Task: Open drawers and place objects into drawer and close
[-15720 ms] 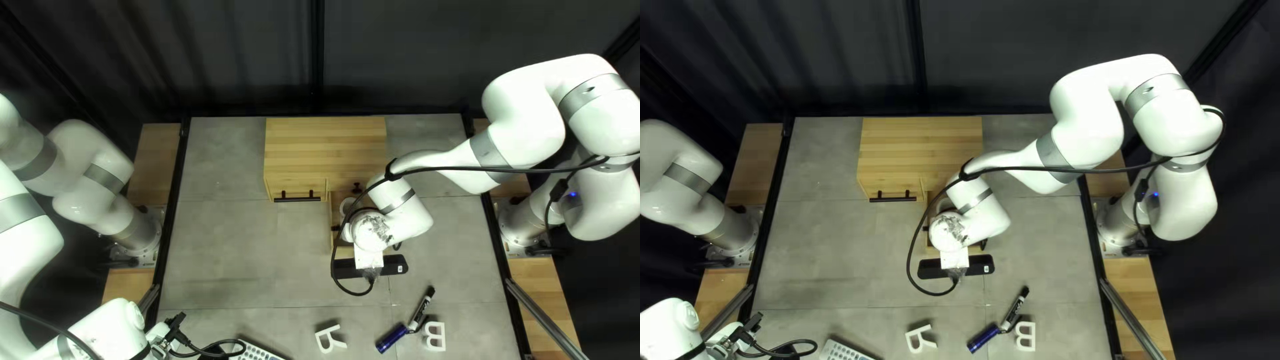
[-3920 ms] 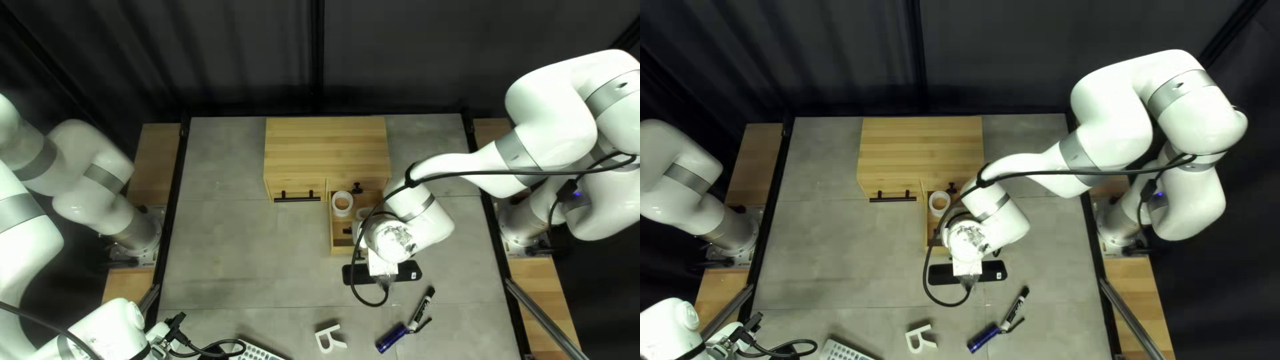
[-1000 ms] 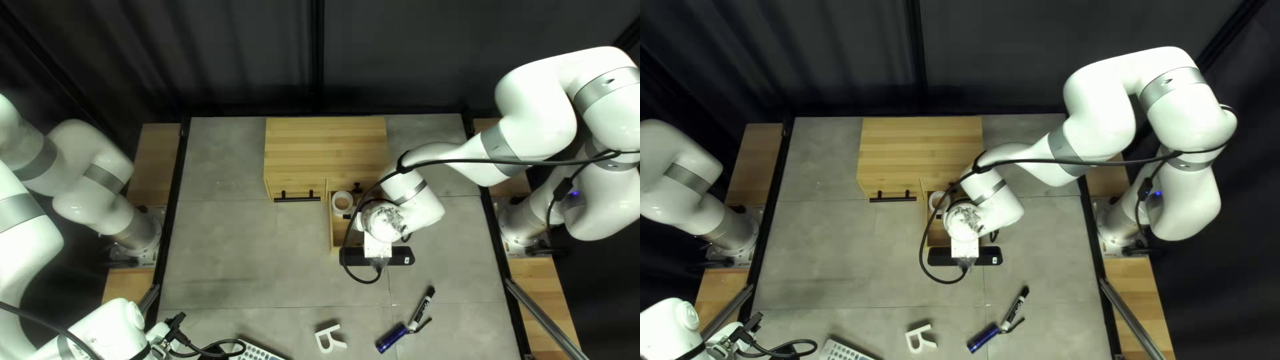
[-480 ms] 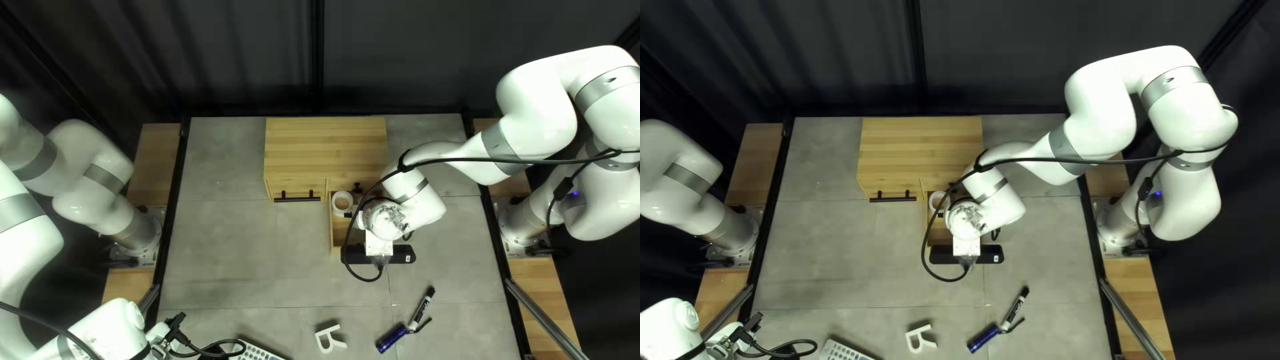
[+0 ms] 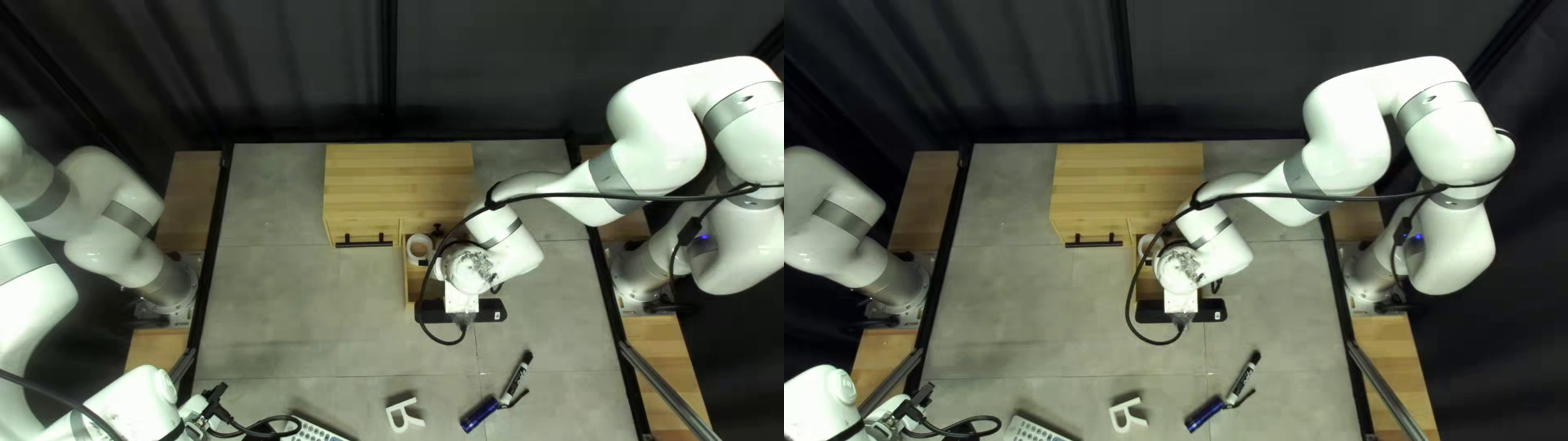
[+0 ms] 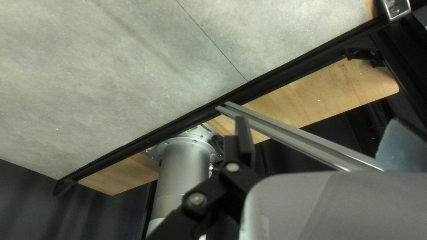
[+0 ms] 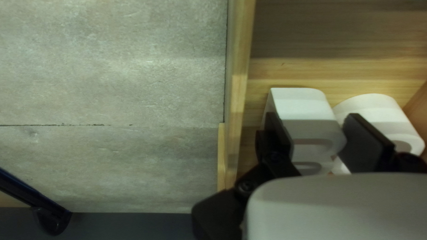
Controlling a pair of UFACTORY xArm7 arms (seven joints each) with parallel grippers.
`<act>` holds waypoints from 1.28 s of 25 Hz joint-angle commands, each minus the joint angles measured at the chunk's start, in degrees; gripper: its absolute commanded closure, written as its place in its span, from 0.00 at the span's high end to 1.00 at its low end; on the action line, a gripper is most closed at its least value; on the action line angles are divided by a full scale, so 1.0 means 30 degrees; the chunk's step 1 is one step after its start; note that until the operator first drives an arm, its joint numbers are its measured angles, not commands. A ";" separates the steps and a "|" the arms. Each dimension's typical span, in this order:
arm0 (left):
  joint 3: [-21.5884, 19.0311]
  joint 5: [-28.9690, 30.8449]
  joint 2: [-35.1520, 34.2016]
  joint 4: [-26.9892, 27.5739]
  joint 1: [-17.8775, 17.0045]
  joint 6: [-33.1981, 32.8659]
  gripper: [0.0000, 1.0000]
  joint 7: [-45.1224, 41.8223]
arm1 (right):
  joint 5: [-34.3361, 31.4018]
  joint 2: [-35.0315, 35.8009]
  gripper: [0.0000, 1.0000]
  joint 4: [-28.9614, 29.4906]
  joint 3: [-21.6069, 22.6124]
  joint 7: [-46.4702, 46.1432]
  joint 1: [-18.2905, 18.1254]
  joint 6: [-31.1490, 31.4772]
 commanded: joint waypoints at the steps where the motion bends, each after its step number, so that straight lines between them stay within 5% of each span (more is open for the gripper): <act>1: 0.0000 0.0000 0.0000 0.0000 0.0000 0.0000 1.00 0.0000 | -0.0005 -0.0012 0.01 0.0009 -0.0011 -0.0010 -0.0011 0.0011; 7: 0.0000 0.0000 0.0000 0.0000 0.0000 0.0000 1.00 0.0000 | -0.0075 0.0147 0.02 0.0015 -0.0042 0.0095 -0.0018 -0.0156; 8: 0.0000 0.0000 0.0000 0.0000 0.0000 0.0000 1.00 0.0000 | -0.0064 0.0146 0.87 0.0017 -0.0042 0.0104 -0.0022 -0.0167; 9: 0.0000 0.0000 0.0000 0.0000 0.0000 0.0000 1.00 0.0000 | -0.0030 0.0142 1.00 0.0027 -0.0045 0.0103 -0.0035 -0.0169; 10: 0.0000 0.0000 0.0000 0.0000 0.0000 0.0000 1.00 0.0000 | -0.0026 0.0134 1.00 0.0019 -0.0050 0.0114 -0.0039 -0.0177; 11: 0.0000 0.0000 0.0000 0.0000 0.0000 0.0000 1.00 0.0000 | -0.0077 0.0126 0.01 -0.0003 -0.0046 0.0160 -0.0013 -0.0175; 28: 0.0000 0.0000 0.0000 0.0000 0.0000 0.0000 1.00 0.0000 | 0.0062 -0.0694 0.00 0.0217 0.0353 0.0175 0.0502 0.1081; 29: 0.0000 0.0000 0.0000 0.0000 0.0000 0.0000 1.00 0.0000 | 0.0082 -0.0673 0.68 0.0257 0.0380 0.0144 0.0530 0.1138; 31: 0.0000 0.0000 0.0000 0.0000 0.0000 0.0000 1.00 0.0000 | 0.0069 -0.0595 1.00 0.0278 0.0390 0.0123 0.0543 0.1130; 32: 0.0000 0.0000 0.0000 0.0000 0.0000 0.0000 1.00 0.0000 | 0.0042 -0.0524 0.95 0.0294 0.0395 0.0128 0.0554 0.1097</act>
